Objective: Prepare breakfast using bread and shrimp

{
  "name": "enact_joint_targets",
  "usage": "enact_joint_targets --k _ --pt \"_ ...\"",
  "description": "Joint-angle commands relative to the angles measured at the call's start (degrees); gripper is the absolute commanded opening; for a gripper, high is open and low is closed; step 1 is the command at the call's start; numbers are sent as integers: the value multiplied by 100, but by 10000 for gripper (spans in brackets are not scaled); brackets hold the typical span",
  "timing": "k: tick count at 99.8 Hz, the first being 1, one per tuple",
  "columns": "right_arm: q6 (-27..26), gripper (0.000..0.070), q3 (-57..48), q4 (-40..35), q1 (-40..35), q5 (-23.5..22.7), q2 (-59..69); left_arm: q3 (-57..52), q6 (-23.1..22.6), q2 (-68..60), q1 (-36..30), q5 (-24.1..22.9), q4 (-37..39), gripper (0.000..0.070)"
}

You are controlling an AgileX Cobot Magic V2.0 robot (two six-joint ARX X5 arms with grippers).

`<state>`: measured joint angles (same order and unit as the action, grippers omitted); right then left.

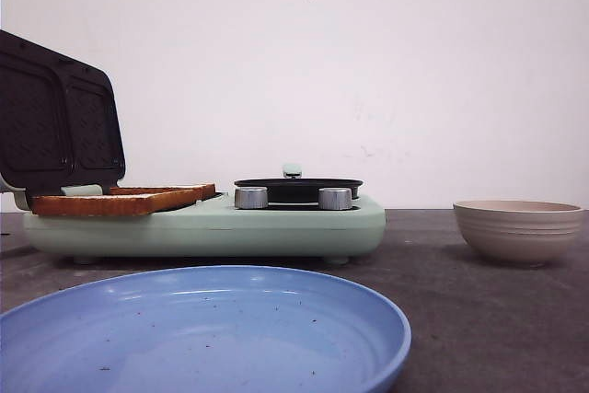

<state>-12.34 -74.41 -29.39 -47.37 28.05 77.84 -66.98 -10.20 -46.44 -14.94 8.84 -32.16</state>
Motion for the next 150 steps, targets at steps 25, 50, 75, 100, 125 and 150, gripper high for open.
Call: enact_joint_targets --k 25,50,75,100,125,150 --pt "358 479 1167 894 367 -835 -1537 -57 96 52 232 -28 0 627" --pt "623 479 2120 962 728 -1611 -2828 -57 317 94 448 -26 4 627" --pt "396 479 2732 638 852 -1648 -3528 -57 584 94 540 -33 2 627" --pt "393 479 2732 94 852 -1497 -3523 -57 581 94 540 -28 0 627" --pt "380 479 2732 94 852 -1423 -3523 -57 852 114 555 -120 -297 627" --pt "402 479 2732 -28 855 -1408 -3523 -57 1491 107 940 -1014 -426 633"
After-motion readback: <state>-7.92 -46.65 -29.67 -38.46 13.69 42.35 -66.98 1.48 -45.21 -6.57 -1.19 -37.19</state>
